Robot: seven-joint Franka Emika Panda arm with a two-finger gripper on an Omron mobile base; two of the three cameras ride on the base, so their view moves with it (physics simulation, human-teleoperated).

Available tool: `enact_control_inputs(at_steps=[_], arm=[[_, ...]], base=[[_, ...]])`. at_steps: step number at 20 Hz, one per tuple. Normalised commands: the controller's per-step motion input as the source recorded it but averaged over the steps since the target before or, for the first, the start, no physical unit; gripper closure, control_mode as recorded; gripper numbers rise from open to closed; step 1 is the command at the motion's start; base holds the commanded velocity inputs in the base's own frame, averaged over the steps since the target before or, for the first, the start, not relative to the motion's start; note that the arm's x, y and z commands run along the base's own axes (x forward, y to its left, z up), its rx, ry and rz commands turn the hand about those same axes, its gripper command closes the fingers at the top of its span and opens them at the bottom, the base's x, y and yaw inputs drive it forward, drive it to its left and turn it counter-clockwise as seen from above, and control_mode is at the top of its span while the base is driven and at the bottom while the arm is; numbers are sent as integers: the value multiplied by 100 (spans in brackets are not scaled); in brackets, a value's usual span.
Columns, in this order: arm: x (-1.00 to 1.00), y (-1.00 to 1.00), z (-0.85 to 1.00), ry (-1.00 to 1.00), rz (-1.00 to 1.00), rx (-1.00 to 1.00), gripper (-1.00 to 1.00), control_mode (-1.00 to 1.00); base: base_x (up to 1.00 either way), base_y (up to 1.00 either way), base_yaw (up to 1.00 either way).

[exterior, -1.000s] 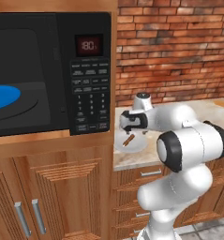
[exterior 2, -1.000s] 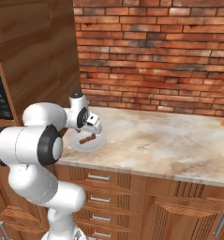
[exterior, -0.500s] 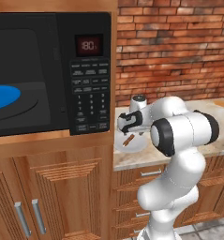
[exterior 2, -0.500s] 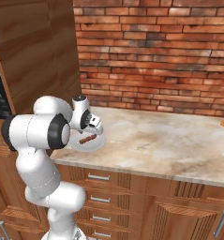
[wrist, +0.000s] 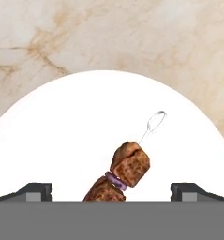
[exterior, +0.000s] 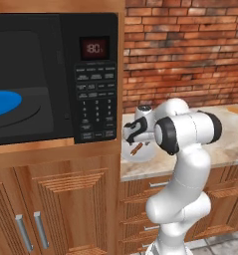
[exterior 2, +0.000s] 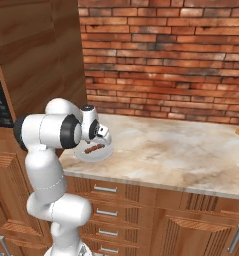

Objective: Pick the kebab skewer from the counter and place it in the microwave. Then turn on the microwave.

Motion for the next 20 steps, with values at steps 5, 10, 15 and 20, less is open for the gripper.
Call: enact_control_inputs(at_steps=[5,10,15,20], arm=[[18,2,-22,4,0,0,-100,-100],[7,0,-16,6,0,0,-100,-100],[4,0,-15,7,0,0,100,-100],[0,0,-1,3,0,0,100,-100]], base=[[0,0,0],[0,0,0],[0,0,0],[0,0,0]])
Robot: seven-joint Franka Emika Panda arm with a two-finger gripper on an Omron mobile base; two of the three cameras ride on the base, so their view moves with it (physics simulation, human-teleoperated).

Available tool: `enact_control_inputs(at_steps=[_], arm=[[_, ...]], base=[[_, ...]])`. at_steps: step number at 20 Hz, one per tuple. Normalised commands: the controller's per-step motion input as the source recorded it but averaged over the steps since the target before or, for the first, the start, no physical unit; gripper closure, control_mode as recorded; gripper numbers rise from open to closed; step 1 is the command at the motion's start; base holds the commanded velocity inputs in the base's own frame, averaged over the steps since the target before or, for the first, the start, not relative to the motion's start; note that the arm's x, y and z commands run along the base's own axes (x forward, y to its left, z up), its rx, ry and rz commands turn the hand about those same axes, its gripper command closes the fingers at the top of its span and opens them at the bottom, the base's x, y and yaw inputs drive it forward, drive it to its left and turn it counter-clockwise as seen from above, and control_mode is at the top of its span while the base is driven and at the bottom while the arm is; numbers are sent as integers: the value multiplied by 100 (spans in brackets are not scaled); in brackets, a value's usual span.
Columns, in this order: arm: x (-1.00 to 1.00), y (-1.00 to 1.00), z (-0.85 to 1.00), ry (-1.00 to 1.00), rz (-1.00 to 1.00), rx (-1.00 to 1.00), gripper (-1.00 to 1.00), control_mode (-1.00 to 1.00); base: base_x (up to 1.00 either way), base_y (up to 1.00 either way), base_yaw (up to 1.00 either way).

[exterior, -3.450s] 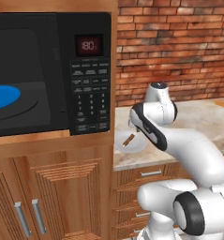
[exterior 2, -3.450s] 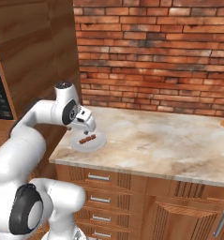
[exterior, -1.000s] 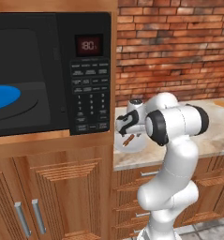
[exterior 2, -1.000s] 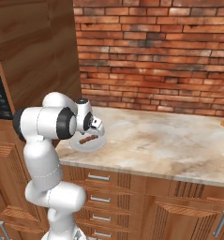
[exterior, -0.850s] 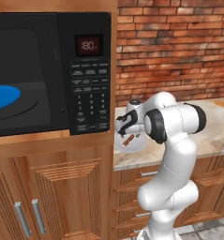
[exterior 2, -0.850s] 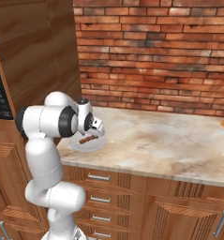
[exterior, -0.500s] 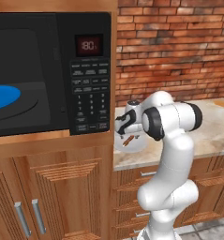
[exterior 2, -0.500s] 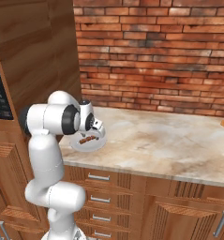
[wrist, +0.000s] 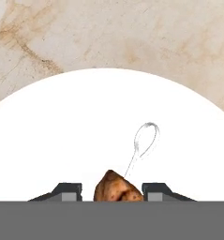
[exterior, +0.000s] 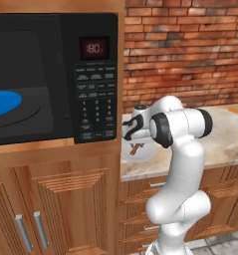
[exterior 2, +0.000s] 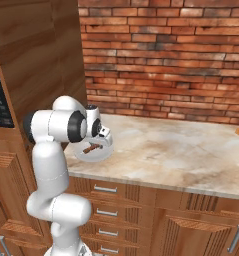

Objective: Pick the kebab skewer from the counter and place it in the microwave. Then turn on the microwave.

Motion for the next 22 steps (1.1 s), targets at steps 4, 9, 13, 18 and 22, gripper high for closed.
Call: enact_control_inputs(at_steps=[4,9,13,18,22], arm=[[0,0,0,0,0,0,100,-100],[0,-6,16,-3,0,0,100,-100],[0,-19,44,-4,0,0,100,-100],[-5,-15,43,-3,0,0,100,-100],[-24,-15,34,-6,0,0,100,-100]], base=[[0,0,0],[0,0,0],[0,0,0],[0,0,0],[0,0,0]])
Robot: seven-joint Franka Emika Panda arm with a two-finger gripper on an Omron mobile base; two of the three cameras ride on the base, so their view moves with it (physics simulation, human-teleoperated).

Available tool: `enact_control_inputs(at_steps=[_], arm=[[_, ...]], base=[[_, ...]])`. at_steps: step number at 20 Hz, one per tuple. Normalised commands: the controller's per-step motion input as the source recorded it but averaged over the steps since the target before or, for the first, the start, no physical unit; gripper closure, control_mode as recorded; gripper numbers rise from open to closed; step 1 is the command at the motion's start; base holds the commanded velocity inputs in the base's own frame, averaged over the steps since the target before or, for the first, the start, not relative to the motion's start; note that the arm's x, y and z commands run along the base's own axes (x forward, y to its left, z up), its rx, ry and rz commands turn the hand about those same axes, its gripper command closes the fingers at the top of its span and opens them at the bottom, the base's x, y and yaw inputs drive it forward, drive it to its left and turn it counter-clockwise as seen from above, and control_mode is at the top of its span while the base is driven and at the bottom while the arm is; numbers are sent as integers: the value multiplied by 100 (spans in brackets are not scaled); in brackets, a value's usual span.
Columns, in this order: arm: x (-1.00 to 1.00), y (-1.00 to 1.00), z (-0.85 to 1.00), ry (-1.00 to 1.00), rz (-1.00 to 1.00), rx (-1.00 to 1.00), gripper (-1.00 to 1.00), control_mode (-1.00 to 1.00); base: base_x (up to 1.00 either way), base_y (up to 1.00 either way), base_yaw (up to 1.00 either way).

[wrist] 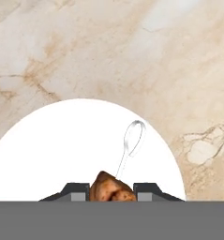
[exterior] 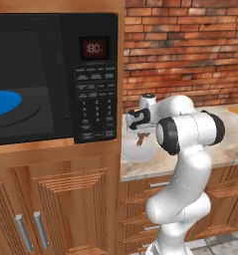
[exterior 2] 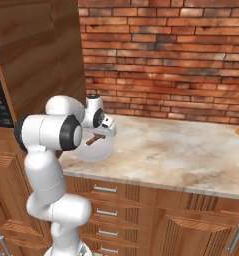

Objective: Pick the kebab skewer from the counter and place it in the microwave. Then turn on the microwave.

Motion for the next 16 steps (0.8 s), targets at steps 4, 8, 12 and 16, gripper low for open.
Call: enact_control_inputs(at_steps=[4,8,12,16], arm=[[-41,-12,39,-6,0,0,100,-100],[-50,-2,53,-6,0,0,100,-100],[-35,0,60,-1,0,0,100,-100],[-48,-4,60,0,0,0,100,-100]], base=[[0,0,0],[0,0,0],[0,0,0],[0,0,0]])
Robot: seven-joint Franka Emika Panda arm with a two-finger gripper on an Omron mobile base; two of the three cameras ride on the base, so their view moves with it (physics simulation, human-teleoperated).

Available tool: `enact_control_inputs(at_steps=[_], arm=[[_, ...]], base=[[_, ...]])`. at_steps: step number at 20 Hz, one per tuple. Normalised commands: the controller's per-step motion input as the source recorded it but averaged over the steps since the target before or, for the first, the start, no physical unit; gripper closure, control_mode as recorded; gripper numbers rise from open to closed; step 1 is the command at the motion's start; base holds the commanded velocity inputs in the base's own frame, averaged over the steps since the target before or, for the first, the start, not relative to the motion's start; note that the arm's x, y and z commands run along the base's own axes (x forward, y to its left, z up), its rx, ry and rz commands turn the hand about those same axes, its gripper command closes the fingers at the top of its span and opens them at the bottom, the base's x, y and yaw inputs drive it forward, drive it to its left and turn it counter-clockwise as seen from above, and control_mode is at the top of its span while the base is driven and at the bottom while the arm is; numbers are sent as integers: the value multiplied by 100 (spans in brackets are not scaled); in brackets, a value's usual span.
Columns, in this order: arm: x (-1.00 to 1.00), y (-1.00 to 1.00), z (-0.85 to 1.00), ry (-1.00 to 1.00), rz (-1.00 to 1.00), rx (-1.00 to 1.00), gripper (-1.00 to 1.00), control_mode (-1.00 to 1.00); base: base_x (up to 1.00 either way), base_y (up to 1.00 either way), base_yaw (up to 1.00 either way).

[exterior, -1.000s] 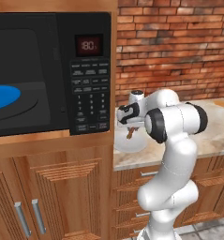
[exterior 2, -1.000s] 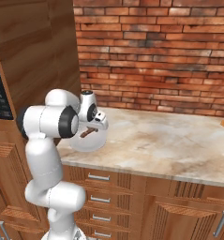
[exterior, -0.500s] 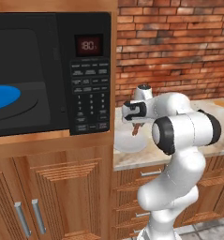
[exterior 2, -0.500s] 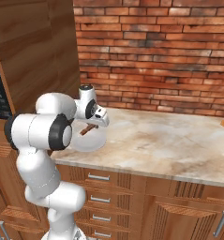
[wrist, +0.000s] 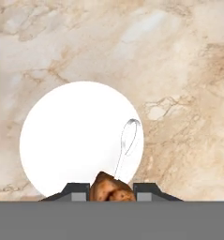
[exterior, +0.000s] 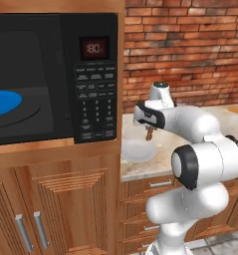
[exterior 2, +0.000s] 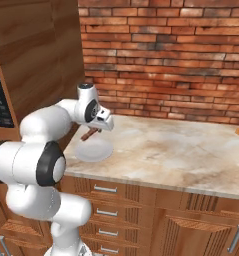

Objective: Pick the kebab skewer from the counter and place it in the microwave. Then turn on the microwave.

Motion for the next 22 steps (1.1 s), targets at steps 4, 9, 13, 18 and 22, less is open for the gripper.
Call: enact_control_inputs(at_steps=[4,9,13,18,22], arm=[[-63,-16,50,0,2,0,100,-100],[-83,-17,40,-3,4,0,100,-100],[-88,-18,36,-4,4,0,100,-100],[-89,-10,35,-6,4,0,100,-100],[-71,-6,42,-1,2,0,100,-100]], base=[[0,0,0],[0,0,0],[0,0,0],[0,0,0],[0,0,0]])
